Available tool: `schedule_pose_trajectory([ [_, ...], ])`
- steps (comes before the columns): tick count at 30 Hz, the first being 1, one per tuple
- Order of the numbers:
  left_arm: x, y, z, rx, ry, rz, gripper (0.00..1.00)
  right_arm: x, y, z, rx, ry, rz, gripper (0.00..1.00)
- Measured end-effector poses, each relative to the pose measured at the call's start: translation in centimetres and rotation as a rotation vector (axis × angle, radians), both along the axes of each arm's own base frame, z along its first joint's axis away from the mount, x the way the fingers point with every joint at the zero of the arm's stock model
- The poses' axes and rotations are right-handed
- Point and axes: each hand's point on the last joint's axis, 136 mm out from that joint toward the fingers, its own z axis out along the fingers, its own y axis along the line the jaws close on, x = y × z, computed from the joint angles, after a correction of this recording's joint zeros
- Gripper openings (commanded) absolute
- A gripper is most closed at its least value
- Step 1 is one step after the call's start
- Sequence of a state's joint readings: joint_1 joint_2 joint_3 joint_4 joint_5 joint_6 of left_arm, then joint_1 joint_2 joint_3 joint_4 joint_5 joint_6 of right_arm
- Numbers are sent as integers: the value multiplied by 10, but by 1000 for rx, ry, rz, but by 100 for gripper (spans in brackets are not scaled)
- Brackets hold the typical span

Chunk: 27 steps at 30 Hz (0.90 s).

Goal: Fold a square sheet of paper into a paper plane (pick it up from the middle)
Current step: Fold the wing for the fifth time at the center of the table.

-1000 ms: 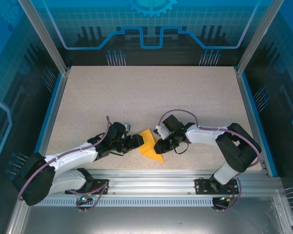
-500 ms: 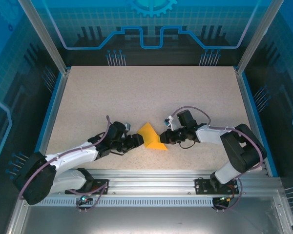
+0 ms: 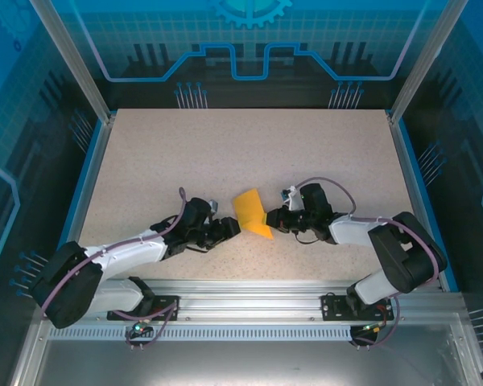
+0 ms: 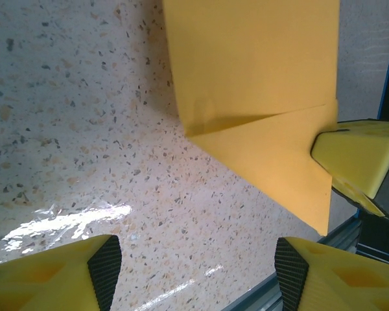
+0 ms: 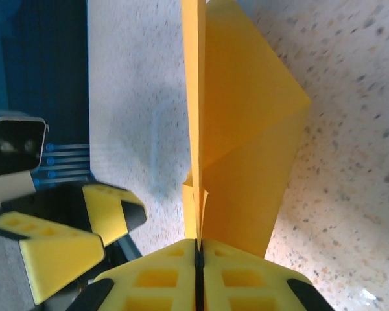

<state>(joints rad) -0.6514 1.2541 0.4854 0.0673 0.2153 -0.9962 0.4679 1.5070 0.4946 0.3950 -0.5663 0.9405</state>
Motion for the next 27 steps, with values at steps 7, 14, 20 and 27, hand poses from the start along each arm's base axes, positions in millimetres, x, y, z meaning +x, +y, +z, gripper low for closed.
schedule_pose_trajectory([
  [7,3,-3,-11,1,28,11,68,-15,1,-32,-93,94,-68,22],
  [14,3,-3,-13,3,37,14,68,-17,-18,-39,-243,112,-95,50],
  [20,2,-4,-13,-1,39,9,68,-19,-41,-11,-374,11,-67,41],
  [27,4,-5,-12,0,38,8,67,-31,-20,17,-345,-91,107,16],
])
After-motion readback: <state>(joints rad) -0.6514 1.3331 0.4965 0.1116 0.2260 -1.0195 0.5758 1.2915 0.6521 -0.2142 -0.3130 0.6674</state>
